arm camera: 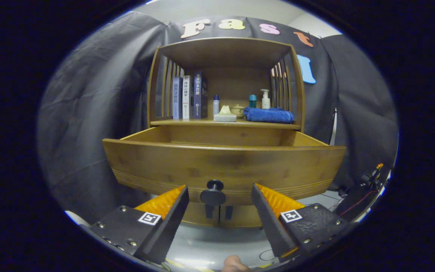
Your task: Pull open the drawer, take out the items inside it, and place them on the countertop above the cabinet.
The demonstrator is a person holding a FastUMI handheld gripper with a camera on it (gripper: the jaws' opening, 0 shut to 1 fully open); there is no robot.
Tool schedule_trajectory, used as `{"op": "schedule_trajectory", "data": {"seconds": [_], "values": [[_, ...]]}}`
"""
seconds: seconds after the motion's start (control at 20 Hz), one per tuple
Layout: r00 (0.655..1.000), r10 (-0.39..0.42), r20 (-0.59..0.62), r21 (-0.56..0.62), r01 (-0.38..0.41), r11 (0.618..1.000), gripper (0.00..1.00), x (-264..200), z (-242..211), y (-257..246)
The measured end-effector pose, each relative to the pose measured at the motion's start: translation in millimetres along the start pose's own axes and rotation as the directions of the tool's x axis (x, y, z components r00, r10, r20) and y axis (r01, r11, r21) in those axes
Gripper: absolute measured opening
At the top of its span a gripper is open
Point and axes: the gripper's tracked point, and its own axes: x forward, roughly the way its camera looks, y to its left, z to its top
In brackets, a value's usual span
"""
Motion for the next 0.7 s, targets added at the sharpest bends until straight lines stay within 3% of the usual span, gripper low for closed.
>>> {"op": "schedule_trajectory", "data": {"seconds": [0.7], "values": [[0.998, 0.004, 0.066, 0.029, -0.006, 1.000, 0.99, 38, 6, 4]]}}
